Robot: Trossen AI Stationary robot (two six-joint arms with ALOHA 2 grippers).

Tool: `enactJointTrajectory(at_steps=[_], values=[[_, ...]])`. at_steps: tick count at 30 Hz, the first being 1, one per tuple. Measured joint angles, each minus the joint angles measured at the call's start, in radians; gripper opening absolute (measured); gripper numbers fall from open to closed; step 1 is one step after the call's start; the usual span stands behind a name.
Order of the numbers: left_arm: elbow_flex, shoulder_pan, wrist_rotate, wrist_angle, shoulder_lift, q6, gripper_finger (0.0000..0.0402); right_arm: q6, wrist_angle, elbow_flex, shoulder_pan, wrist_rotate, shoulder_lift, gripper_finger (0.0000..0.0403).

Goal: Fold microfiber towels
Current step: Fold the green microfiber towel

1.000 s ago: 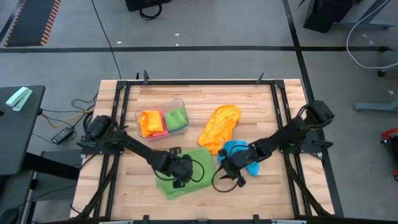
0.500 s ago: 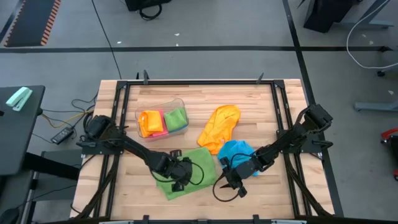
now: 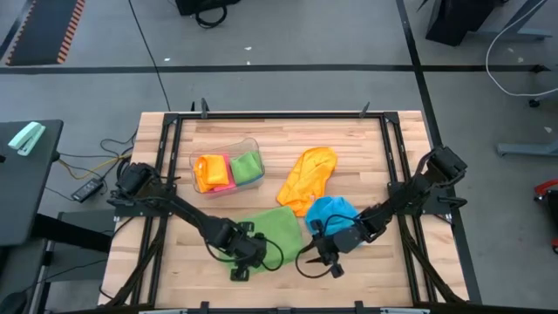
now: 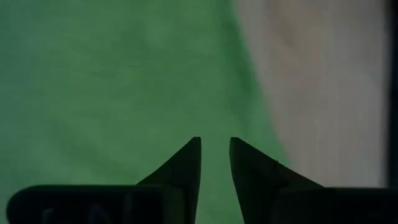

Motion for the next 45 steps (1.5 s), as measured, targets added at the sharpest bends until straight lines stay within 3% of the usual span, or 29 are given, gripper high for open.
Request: enactJointTrajectory(at_steps=[7,21,30,45], values=[[0.0,-0.068,-0.001,0.002,0.0,-0.071,0.0101,-0.012,-0.004,0.0,0.002,0.021,0.0,0.0152],[-0.001,-0.088,-0.397,0.16,0.008,-0.021,0.0196,-0.009,-0.004,0.0,-0.009,0.021,0.0,0.0152],[0.0,-0.099,-0.444,0.297,0.064,0.029,0.0193,-0.006,-0.004,0.0,-0.012,0.021,0.0,0.0152],[-0.001,-0.096,-0.486,0.285,0.086,0.028,0.0192,0.004,-0.013,0.0,-0.012,0.02,0.0,0.0152]])
